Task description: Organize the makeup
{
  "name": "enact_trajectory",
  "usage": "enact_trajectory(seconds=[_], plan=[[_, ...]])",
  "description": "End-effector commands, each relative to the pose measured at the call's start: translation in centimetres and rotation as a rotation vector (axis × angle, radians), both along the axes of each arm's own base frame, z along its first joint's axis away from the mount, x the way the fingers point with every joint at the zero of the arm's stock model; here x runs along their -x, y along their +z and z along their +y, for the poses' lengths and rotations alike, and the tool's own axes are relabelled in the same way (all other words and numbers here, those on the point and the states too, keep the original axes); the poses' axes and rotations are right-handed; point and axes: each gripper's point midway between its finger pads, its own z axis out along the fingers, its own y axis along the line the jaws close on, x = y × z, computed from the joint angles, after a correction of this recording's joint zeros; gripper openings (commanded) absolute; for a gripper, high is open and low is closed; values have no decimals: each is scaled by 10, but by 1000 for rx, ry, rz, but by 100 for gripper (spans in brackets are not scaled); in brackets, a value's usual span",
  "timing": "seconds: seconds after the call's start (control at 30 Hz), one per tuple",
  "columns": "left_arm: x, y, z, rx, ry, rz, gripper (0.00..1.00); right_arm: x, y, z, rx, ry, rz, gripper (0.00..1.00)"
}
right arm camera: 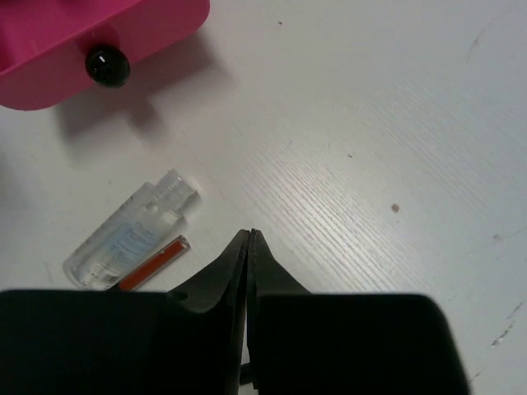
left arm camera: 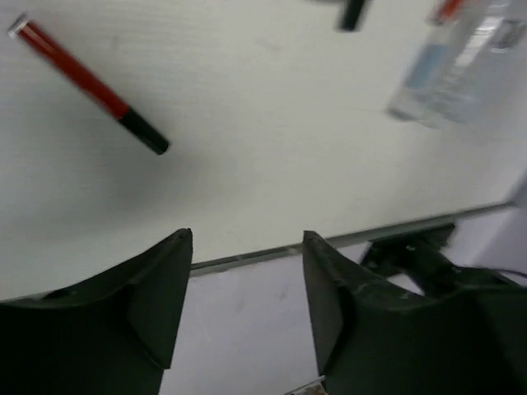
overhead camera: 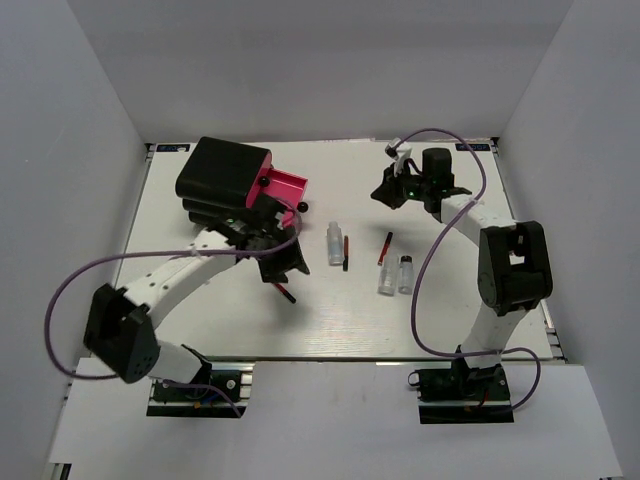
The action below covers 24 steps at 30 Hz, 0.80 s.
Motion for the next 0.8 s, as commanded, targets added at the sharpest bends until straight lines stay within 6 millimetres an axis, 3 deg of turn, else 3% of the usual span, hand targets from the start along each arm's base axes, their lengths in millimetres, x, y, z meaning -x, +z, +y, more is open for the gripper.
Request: enact_trajectory(seconds=[0.0,0.03,0.07,0.17,0.53,0.77], plan=[[2,-29,18,-205,103,22,64,14,20,3,-36,21,3,2],[7,-38,18,-240,97,36,60,20,16,0,-36,17,20,2],[7,-43,21,-252,122,42,49,22,13,0,-36,16,29,2],[10,-59,24,-288,138,39,44,28,7,-2,-37,18,43,2],[-4,-101,31,-410,169,19,67,27,2,-1,-38,26,56,3],[-15,-118,33,-440,190,-10,64,29,-3,-3,-32,17,75,2]])
